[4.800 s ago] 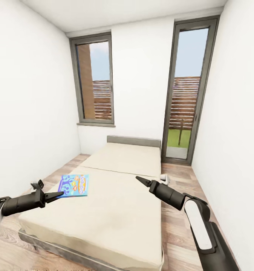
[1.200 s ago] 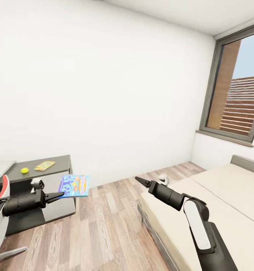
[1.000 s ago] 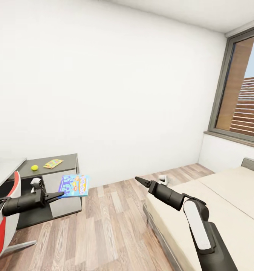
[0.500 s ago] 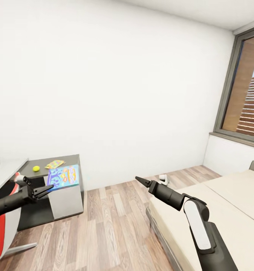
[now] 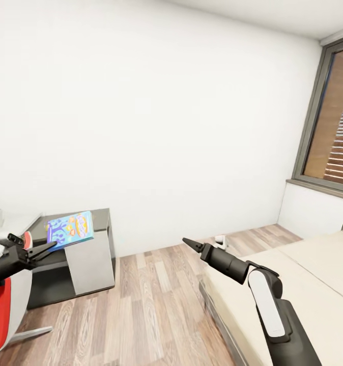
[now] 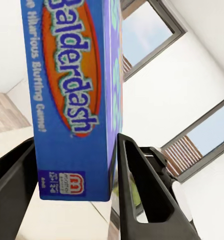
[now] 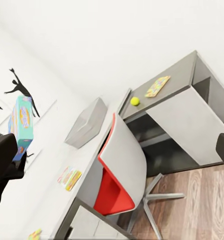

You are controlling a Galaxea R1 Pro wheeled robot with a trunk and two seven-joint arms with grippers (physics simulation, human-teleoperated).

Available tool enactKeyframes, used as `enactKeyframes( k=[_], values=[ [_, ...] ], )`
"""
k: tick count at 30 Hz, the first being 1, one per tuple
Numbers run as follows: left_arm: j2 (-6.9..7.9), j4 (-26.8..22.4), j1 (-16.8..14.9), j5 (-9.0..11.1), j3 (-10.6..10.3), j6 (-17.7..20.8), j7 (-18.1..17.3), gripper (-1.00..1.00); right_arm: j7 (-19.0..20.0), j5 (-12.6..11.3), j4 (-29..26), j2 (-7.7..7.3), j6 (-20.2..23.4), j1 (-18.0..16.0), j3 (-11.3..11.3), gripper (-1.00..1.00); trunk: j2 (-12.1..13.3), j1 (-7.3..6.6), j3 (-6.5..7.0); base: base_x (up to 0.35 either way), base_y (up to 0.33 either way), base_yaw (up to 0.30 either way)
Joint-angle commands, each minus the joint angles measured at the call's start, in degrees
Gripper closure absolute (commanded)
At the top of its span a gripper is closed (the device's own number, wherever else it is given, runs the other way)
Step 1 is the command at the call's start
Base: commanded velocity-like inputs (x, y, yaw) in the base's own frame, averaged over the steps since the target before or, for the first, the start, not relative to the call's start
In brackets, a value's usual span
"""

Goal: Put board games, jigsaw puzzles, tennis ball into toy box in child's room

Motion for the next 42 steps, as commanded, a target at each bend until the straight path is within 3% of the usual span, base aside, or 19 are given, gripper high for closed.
enactKeyframes(
  k=[1,5,18,32,39,42],
  values=[
    [0.01,0.0,-0.1,0.0,0.0,0.6,-0.3,1.00,0.3,0.1,0.0,0.08,0.4,-0.1,-0.2,-1.00,-0.1,0.02,-0.12,0.000,0.000,0.238],
    [-0.04,0.0,-0.1,0.0,-0.2,0.8,-0.3,1.00,0.2,0.1,0.1,0.10,0.4,0.0,-0.1,-1.00,-0.1,0.02,-0.12,0.000,0.000,0.272],
    [0.09,0.0,-0.2,0.0,-0.2,1.1,-0.3,1.00,0.3,0.1,0.6,-0.06,0.5,-0.1,-0.2,-1.00,5.1,-2.83,2.20,0.000,0.000,0.286],
    [0.09,-0.1,-0.2,0.0,-0.4,1.1,-0.3,1.00,0.3,0.1,-0.1,-0.39,0.4,0.0,-0.2,-1.00,10.7,-5.91,4.72,0.000,0.000,0.037],
    [0.17,-0.1,-0.2,0.0,-0.4,1.1,-0.3,1.00,0.1,0.2,-0.1,0.08,0.5,0.0,0.1,-1.00,13.5,-7.44,6.13,0.000,0.000,0.219],
    [0.17,-0.1,-0.2,0.0,-0.4,1.1,-0.3,1.00,0.1,0.2,0.0,0.13,0.5,0.0,0.1,-1.00,13.5,-7.44,6.14,0.000,0.000,0.280]
  ],
)
